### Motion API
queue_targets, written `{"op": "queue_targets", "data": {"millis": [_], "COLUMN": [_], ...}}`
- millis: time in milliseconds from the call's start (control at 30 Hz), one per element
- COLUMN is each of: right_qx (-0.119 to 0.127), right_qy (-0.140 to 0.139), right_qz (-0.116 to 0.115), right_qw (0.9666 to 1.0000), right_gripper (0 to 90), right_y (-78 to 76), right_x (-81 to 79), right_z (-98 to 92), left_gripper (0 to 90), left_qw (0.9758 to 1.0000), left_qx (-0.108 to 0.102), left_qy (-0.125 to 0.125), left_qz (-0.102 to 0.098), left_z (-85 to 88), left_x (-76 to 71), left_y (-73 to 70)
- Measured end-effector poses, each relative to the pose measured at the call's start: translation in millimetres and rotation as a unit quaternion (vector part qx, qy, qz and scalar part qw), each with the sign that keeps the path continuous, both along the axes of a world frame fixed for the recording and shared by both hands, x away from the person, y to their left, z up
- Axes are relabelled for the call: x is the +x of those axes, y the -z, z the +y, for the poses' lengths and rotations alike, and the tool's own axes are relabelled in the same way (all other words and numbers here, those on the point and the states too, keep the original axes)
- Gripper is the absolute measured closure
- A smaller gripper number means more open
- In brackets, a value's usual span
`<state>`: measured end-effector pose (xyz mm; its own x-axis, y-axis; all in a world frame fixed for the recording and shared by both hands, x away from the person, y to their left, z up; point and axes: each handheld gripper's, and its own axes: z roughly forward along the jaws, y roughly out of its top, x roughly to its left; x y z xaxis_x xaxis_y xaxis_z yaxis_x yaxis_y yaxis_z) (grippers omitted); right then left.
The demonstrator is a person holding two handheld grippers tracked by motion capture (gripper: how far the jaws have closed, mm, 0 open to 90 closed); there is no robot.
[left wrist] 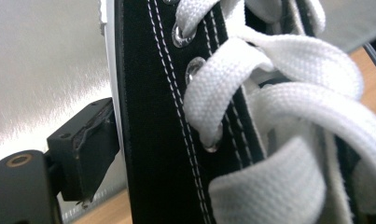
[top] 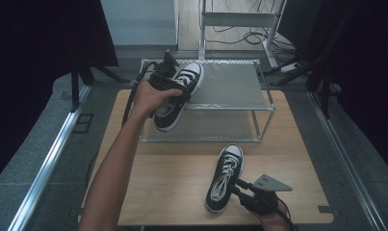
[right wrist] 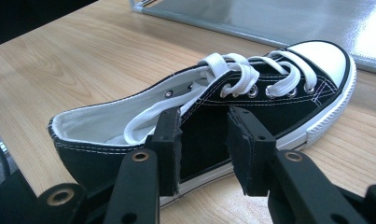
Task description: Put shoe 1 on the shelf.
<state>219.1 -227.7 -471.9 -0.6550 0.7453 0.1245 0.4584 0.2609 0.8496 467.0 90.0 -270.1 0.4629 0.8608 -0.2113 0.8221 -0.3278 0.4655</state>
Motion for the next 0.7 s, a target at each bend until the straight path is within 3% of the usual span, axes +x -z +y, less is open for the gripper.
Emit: {"op": "queue_targets", "data": {"millis": [300,500,700], "right_qx": [-0.002,0.0,0.001], "right_qy": [0.0,0.0,-0.001], "right_qz": [-0.004,-0.004,-0.004], "right_qw": [1.0,1.0,1.0], "right_gripper": [65.0,65.0,65.0], "right_y": [-0.9,-1.9,-1.1], "right_x": [-0.3,-1.6,-2.4], "right_z": [-1.7,-2.0,-1.1], "left_gripper": [13.6,13.6,13.6], "left_qw": [0.9993,0.9971,0.9956], "left_qx": [0.012,0.014,0.015], "left_qy": [-0.032,-0.071,-0.087], "left_qz": [0.013,0.023,0.032], "left_z": [-6.3,-12.5,-16.1], "left_x": [29.6,52.6,66.1], "left_y": [-5.9,-3.5,-3.5]}}
